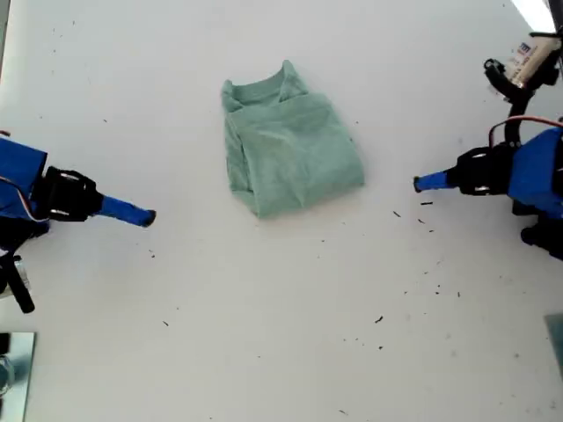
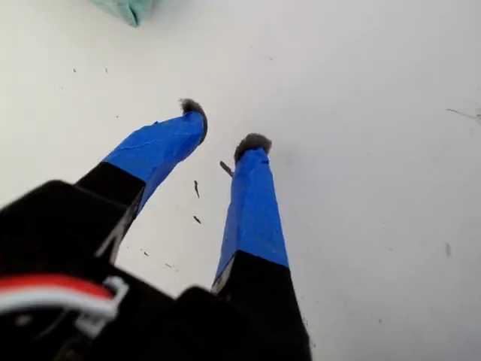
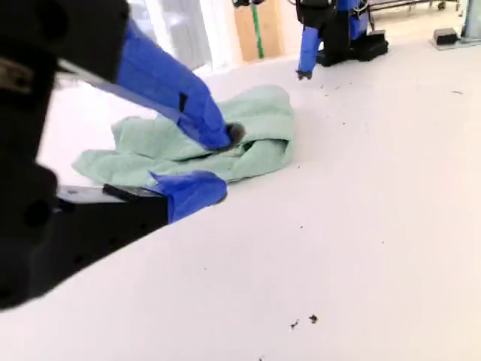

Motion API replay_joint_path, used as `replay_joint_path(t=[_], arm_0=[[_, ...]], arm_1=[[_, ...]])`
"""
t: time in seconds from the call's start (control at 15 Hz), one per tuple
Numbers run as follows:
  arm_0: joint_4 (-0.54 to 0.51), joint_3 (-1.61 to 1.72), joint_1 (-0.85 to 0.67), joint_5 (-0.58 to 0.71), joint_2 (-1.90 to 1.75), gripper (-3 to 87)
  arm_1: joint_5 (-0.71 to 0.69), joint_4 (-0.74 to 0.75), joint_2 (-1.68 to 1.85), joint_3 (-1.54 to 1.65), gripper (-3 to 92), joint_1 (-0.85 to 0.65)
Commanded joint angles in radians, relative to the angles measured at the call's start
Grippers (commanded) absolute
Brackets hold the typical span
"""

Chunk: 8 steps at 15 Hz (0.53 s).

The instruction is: Fold t shirt

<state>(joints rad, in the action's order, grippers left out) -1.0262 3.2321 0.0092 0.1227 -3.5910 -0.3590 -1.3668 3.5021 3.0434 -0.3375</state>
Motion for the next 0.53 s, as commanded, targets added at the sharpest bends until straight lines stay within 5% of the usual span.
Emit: replay_joint_path(t=[0.0, 0.47], arm_0=[[-0.002, 0.011, 0.003, 0.023, -0.011, 9.5], [-0.002, 0.011, 0.003, 0.023, -0.011, 9.5]], arm_1=[[-0.336, 0.015, 0.003, 0.058, 11.6, -0.008], [-0.388, 0.011, 0.003, 0.055, 10.3, -0.130]])
